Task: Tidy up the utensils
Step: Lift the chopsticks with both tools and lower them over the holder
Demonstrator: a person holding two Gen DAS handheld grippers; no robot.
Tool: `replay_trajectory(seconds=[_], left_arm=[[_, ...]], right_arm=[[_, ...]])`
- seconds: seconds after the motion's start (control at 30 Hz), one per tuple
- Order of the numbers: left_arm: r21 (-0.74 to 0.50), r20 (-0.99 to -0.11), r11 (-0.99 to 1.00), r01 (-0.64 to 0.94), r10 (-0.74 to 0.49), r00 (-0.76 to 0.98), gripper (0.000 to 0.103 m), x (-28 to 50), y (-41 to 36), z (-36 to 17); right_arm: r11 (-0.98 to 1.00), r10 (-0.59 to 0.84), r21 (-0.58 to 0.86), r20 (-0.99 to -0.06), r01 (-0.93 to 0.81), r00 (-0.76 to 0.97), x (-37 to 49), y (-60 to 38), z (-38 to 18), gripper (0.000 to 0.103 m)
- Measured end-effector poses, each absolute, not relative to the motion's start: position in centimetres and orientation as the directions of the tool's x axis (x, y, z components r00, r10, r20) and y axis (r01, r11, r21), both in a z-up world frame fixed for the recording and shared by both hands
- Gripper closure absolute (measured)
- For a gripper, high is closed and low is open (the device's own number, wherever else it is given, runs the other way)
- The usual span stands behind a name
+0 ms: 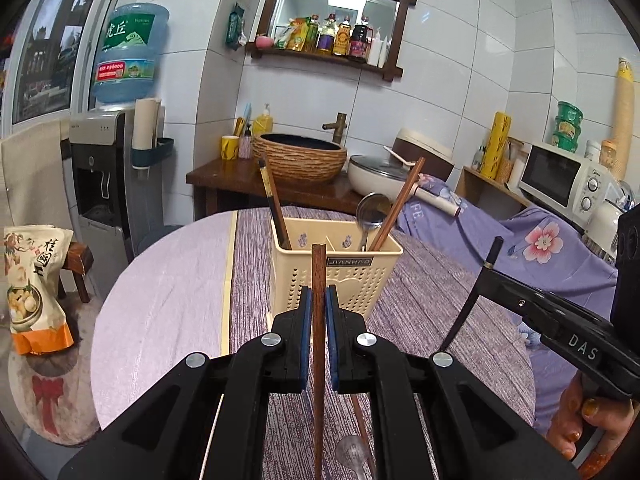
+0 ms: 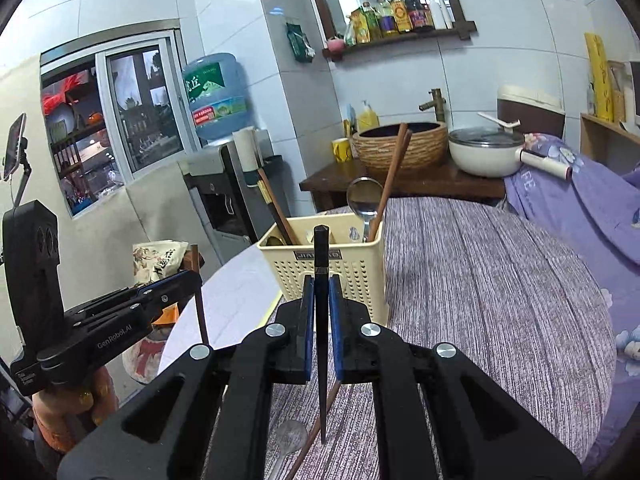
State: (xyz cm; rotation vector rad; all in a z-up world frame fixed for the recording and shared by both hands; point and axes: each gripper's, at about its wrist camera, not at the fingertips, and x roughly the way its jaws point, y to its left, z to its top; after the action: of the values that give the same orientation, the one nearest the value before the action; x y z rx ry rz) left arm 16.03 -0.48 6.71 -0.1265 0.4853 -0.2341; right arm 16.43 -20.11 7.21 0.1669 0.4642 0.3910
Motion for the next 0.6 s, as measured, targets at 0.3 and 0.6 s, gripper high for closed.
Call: replay_trajectory(seconds=[0.3,0.6], left_arm=[[-0.16,-0.413,0.967,0.198,-0.247,0.877,0.096,15.3,-0.5,8.0],[-0.133,-0.365,0.966,0.223,-0.257,0.895,0.096,15.8,-1.2,10.3]], right_arm=[[0.914,0.402,0.223,-0.381,-0.339,0.833,16.2,-19.6,8.8,0.095],[0.917,0.398,0.182,-0.367,-0.355,0.841,17.1,-18.6,11.1,0.095]])
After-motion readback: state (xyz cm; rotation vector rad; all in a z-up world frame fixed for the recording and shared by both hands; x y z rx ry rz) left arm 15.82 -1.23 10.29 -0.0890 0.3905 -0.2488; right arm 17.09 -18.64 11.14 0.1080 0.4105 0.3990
